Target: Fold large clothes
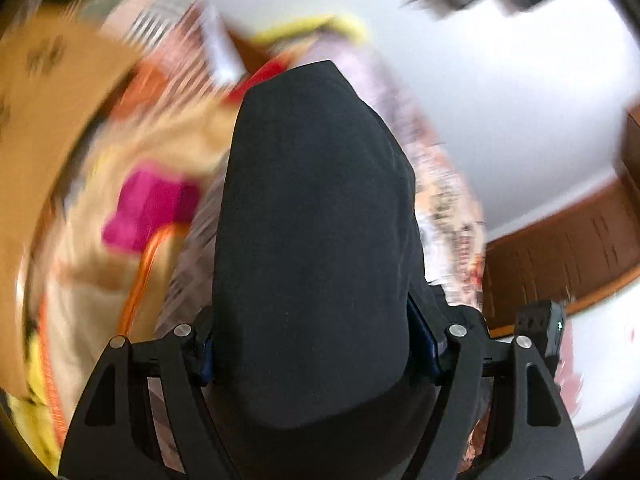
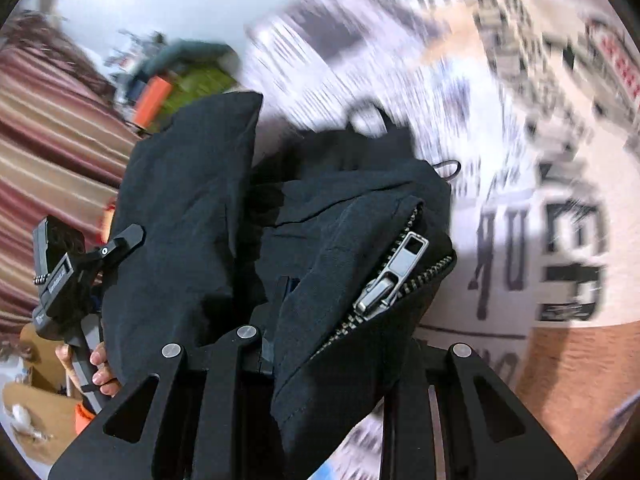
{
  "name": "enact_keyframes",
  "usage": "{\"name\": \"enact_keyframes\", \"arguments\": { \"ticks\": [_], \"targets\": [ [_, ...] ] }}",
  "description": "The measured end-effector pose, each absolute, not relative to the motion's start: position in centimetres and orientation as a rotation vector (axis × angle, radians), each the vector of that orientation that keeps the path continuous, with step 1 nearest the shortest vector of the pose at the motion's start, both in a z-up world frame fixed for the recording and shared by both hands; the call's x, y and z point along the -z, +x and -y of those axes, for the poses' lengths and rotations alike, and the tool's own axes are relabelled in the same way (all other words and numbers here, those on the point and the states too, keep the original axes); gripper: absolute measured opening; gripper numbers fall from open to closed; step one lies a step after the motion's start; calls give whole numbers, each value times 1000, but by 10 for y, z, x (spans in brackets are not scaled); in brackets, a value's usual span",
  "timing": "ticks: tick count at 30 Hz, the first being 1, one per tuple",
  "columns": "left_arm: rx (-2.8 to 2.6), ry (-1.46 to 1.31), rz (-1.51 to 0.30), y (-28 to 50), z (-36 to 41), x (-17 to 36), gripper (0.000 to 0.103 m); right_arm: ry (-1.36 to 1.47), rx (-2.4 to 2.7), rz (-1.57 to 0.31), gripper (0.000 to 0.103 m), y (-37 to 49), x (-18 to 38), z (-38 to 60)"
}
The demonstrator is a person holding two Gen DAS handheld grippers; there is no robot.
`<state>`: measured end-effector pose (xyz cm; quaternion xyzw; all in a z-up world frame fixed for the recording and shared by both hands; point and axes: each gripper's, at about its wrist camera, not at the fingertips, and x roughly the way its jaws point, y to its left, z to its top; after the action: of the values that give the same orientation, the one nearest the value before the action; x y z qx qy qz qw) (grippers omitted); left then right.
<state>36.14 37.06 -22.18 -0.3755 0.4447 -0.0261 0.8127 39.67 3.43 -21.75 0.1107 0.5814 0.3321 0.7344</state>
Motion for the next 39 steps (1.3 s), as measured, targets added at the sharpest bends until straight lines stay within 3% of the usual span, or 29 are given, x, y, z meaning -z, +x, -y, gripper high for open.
{"name": "enact_keyframes", "arguments": {
  "ticks": [2, 6, 12, 18, 26, 33, 39],
  "targets": [
    [45, -857, -932, 356, -381, 248, 74, 253, -720, -1285, 23, 397, 236, -35],
    [74, -893, -905, 346, -383, 247, 74, 257, -735, -1271, 28, 392, 232, -29],
    [-27, -766, -942, 333, -366, 226, 76, 141, -658, -1267, 48, 376, 211, -8],
    [-42, -743, -933, 295, -355, 194, 76, 127, -648, -1212, 50, 348, 183, 26],
    [-115, -450, -830, 212, -287, 102, 75, 88, -732, -995, 50, 286, 90, 45],
    [-89, -235, -551, 118, -204, -12, 75, 81, -829, -646, 50, 190, -15, 69],
    [-98, -135, -289, 31, -142, -69, 75, 105, -878, -396, 50, 121, -59, 91]
  ]
}}
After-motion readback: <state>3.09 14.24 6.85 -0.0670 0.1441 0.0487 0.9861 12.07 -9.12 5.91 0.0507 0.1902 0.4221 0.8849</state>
